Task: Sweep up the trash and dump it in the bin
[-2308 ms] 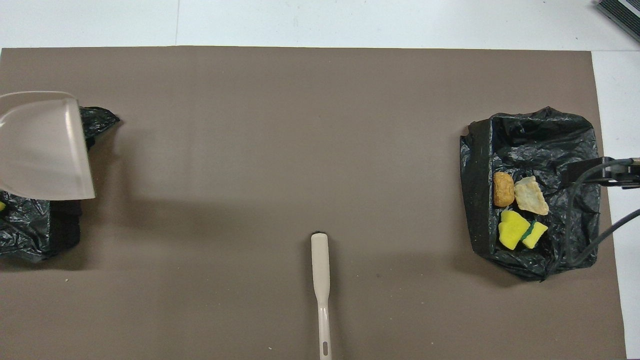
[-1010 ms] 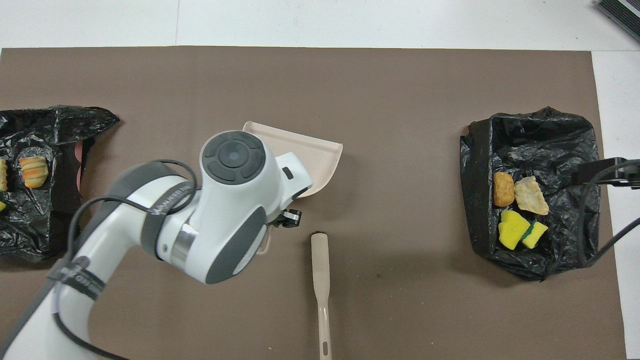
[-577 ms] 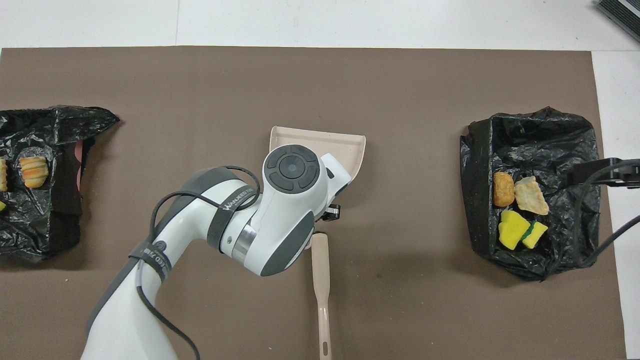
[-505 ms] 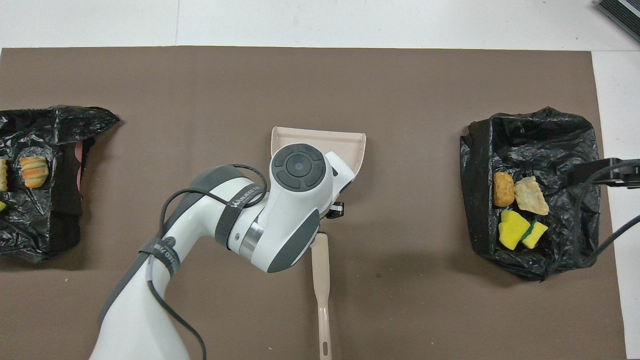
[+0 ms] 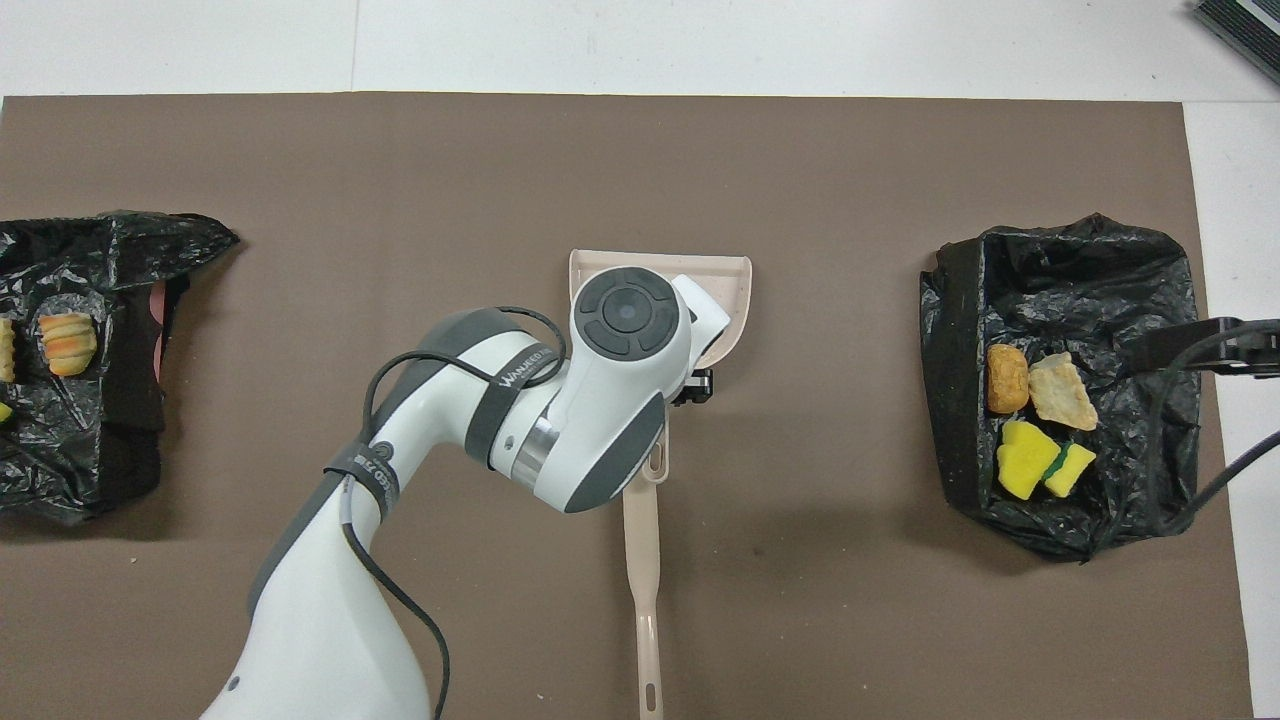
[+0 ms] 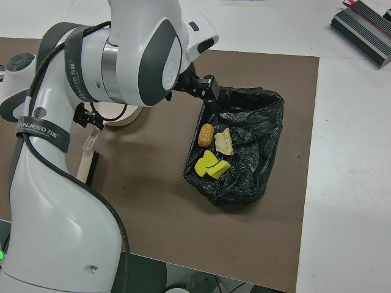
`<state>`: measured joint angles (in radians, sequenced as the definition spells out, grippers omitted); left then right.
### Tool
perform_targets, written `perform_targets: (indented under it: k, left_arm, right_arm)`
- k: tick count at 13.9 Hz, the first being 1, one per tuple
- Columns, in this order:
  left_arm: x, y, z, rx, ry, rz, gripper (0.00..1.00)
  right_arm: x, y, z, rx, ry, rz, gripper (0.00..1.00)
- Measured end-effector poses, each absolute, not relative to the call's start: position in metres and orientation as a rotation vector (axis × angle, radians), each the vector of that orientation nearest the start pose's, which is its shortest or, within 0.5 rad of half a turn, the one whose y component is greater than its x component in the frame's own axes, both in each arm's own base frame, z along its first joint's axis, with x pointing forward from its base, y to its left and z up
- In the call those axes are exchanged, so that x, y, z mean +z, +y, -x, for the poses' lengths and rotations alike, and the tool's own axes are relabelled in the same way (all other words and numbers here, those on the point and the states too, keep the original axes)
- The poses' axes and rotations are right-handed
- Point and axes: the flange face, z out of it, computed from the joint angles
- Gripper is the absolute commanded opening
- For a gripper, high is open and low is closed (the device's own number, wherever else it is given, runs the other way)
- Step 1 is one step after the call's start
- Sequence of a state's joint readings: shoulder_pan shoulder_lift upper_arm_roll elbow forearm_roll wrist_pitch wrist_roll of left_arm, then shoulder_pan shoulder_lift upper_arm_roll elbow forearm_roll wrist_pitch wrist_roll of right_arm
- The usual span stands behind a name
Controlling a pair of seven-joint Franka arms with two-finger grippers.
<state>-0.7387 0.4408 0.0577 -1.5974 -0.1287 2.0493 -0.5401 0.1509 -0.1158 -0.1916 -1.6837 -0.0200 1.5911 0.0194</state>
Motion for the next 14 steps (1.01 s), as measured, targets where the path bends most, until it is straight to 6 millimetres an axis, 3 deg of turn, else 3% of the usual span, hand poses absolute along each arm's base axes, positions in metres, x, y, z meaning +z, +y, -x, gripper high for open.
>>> perform_targets:
  k: [4,8,14]
  left_arm:
    - [0.418,-0.379,-0.558,-0.009,0.091,3.251,1.00]
    - [0.444,-0.310,-0.592,-0.060,0.201,3.253,1.00]
    - [0.492,-0.195,-0.615,-0.045,0.324,3.267,1.00]
  right_arm:
    - [0.639,-0.023,-0.513,0.003,0.037,3.139,1.00]
    - [0.640,-0.022,-0.513,-0.001,0.033,3.139,1.00]
    - [0.640,-0.022,-0.513,-0.001,0.033,3.139,1.00]
